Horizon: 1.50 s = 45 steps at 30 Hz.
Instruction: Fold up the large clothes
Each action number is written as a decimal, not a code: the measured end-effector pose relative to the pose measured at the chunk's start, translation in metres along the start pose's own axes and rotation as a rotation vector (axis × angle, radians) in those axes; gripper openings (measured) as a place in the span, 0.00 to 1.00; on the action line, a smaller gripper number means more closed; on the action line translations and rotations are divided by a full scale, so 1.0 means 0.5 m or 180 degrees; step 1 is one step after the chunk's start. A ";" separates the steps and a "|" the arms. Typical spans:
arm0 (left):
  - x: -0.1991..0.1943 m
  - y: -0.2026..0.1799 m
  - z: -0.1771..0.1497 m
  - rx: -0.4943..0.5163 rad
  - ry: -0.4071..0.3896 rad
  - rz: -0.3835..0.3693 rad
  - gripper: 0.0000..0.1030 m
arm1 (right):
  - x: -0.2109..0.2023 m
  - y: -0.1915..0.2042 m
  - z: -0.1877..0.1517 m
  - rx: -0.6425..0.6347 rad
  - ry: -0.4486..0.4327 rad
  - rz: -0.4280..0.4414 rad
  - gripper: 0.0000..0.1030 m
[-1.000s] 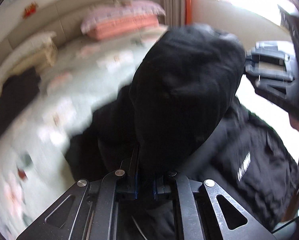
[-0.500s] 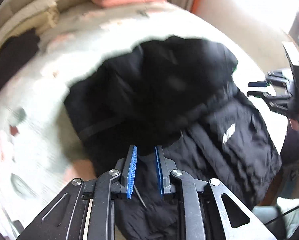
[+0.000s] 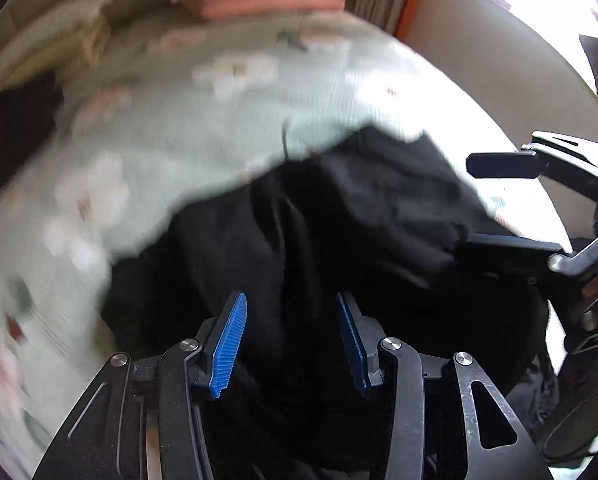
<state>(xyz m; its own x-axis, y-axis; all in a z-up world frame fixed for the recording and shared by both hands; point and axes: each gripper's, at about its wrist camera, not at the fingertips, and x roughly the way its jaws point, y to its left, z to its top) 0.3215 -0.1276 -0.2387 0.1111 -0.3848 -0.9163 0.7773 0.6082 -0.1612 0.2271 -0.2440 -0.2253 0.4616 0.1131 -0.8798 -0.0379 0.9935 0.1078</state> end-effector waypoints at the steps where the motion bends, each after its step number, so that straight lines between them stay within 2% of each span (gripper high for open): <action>1: 0.017 0.008 -0.034 -0.0101 0.0038 -0.0110 0.46 | 0.031 0.011 -0.013 0.0009 0.0175 0.0040 0.75; 4: 0.080 0.020 -0.135 -0.0464 0.0241 -0.0283 0.49 | 0.143 0.025 -0.130 0.0037 0.0724 -0.0068 0.75; 5: 0.095 0.013 -0.169 -0.0521 0.0226 -0.0292 0.49 | 0.165 0.028 -0.168 0.0070 0.0759 -0.0066 0.75; 8: 0.096 -0.002 -0.202 -0.0527 -0.0017 -0.0178 0.50 | 0.166 0.050 -0.214 -0.0073 0.0447 -0.0249 0.76; 10: 0.097 0.006 -0.201 -0.0600 -0.0062 -0.0235 0.50 | 0.168 0.041 -0.211 0.0076 0.0414 -0.0188 0.77; 12: 0.083 0.016 -0.195 -0.0658 -0.0028 -0.0346 0.51 | 0.156 0.044 -0.205 0.0024 0.0471 -0.0139 0.76; 15: 0.038 0.020 -0.190 -0.0638 -0.0063 -0.0376 0.51 | 0.100 0.028 -0.182 0.0085 0.0515 0.0017 0.75; 17: 0.007 0.010 -0.191 -0.0583 -0.0091 -0.0321 0.52 | 0.048 0.011 -0.166 0.0212 0.0393 0.0096 0.75; 20: -0.004 -0.014 -0.203 -0.0521 -0.0081 -0.0293 0.52 | -0.012 -0.011 -0.114 0.0308 0.0142 0.0054 0.78; 22: 0.008 -0.029 -0.209 -0.0514 -0.0088 -0.0226 0.53 | -0.002 -0.025 -0.074 0.0328 0.0083 0.0041 0.78; 24: 0.044 -0.043 -0.223 -0.0490 0.0031 -0.0065 0.53 | 0.051 -0.036 -0.055 0.0224 0.0212 -0.0010 0.78; 27: 0.087 -0.060 -0.250 -0.0434 -0.0005 0.0069 0.54 | 0.149 -0.052 -0.080 0.0171 0.0523 0.0000 0.78; 28: 0.091 -0.060 -0.255 -0.0452 -0.0053 0.0053 0.54 | 0.173 -0.057 -0.093 0.0139 0.0547 -0.0015 0.78; 29: 0.094 -0.060 -0.259 -0.0459 -0.0090 0.0038 0.54 | 0.176 -0.057 -0.096 0.0124 0.0453 -0.0007 0.79; 33: 0.093 -0.043 -0.271 -0.0524 -0.0169 -0.0061 0.55 | 0.178 -0.056 -0.109 0.0108 0.0324 -0.0016 0.79; 35: 0.084 -0.037 -0.268 -0.0566 -0.0100 -0.0025 0.55 | 0.162 -0.057 -0.117 0.0134 0.0361 -0.0034 0.79; 37: 0.064 -0.038 -0.251 -0.0591 -0.0085 -0.0005 0.56 | 0.131 -0.051 -0.106 0.0163 0.0388 -0.0083 0.77; 41: 0.021 -0.051 -0.272 -0.0720 -0.0167 -0.0060 0.58 | 0.034 0.012 -0.106 0.0095 0.0135 -0.0095 0.77; 43: 0.041 -0.042 -0.289 -0.0829 -0.0066 -0.0029 0.61 | 0.050 0.044 -0.130 0.0111 0.0287 -0.0007 0.78; 44: 0.057 -0.032 -0.294 -0.0885 -0.0009 -0.0029 0.61 | 0.066 0.048 -0.146 0.0086 0.0384 -0.0029 0.77; 45: 0.081 -0.021 -0.300 -0.0952 0.0038 -0.0059 0.61 | 0.096 0.052 -0.167 0.0066 0.0483 -0.0166 0.77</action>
<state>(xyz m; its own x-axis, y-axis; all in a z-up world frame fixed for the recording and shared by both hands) 0.2251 -0.0454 -0.3289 0.0900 -0.3905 -0.9162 0.5620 0.7794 -0.2770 0.1743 -0.2112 -0.3036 0.3231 0.0639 -0.9442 0.0017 0.9977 0.0681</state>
